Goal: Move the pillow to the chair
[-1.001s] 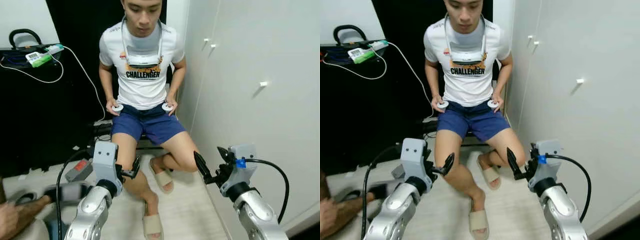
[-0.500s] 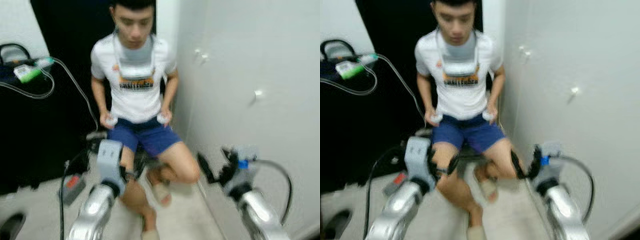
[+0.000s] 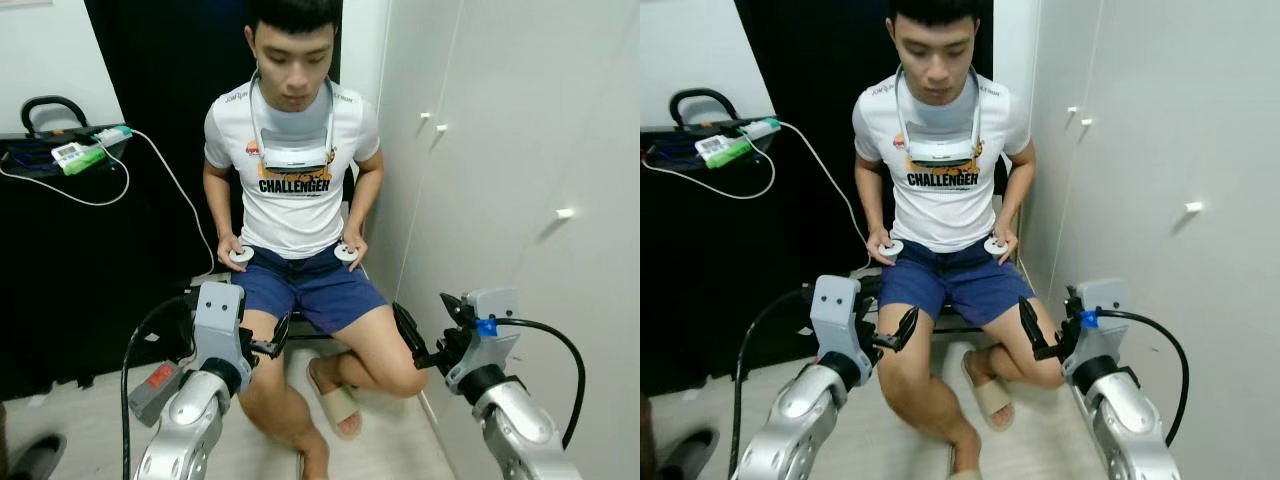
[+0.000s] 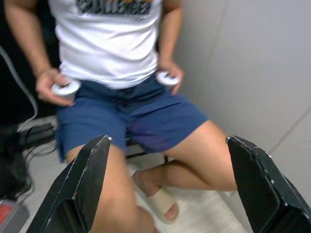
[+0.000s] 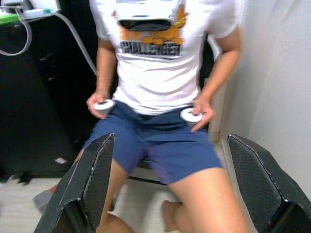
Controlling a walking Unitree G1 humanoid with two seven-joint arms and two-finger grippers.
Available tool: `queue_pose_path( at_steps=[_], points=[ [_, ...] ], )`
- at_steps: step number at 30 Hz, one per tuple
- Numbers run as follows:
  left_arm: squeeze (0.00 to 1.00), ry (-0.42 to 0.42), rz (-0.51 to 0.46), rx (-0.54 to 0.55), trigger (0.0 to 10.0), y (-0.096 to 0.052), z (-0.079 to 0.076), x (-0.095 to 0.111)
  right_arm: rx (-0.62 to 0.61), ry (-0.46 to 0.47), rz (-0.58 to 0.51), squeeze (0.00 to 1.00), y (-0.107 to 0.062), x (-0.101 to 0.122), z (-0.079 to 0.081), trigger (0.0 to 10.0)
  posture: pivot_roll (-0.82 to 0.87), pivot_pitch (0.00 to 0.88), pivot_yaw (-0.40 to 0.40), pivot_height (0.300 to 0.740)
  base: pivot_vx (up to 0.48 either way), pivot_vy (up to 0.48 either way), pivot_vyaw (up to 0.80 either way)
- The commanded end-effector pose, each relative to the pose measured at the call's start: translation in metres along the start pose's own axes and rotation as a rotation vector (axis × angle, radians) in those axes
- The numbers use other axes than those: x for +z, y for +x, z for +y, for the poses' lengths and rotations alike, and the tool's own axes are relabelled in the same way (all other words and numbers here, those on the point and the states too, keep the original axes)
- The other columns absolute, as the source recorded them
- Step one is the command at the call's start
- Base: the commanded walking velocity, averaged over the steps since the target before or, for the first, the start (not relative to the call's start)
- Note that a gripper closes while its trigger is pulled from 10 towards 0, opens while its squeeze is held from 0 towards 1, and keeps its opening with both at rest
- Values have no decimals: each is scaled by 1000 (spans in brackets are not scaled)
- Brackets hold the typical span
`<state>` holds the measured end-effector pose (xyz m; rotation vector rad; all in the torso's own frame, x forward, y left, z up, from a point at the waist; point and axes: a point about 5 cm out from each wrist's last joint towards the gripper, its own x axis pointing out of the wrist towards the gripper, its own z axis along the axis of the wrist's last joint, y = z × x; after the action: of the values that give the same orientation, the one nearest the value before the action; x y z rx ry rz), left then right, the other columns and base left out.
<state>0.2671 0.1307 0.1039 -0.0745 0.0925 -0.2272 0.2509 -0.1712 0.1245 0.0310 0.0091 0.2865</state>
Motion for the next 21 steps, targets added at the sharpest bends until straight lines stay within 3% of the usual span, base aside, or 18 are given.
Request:
queue_pose_path(
  at_steps=[1, 21],
  points=[
    [0, 4, 16, 0, 10000, -1, 0, -4, -1, -8, 3, 0, -1, -1, -1, 10000, -61, 0, 3, 735, 277, 0, 0],
    [0, -5, 9, 11, 10000, 0, 1, -3, 0, -8, -1, 0, 0, 1, -1, 10000, -64, 0, 3, 735, 254, 0, 0]
  ],
)
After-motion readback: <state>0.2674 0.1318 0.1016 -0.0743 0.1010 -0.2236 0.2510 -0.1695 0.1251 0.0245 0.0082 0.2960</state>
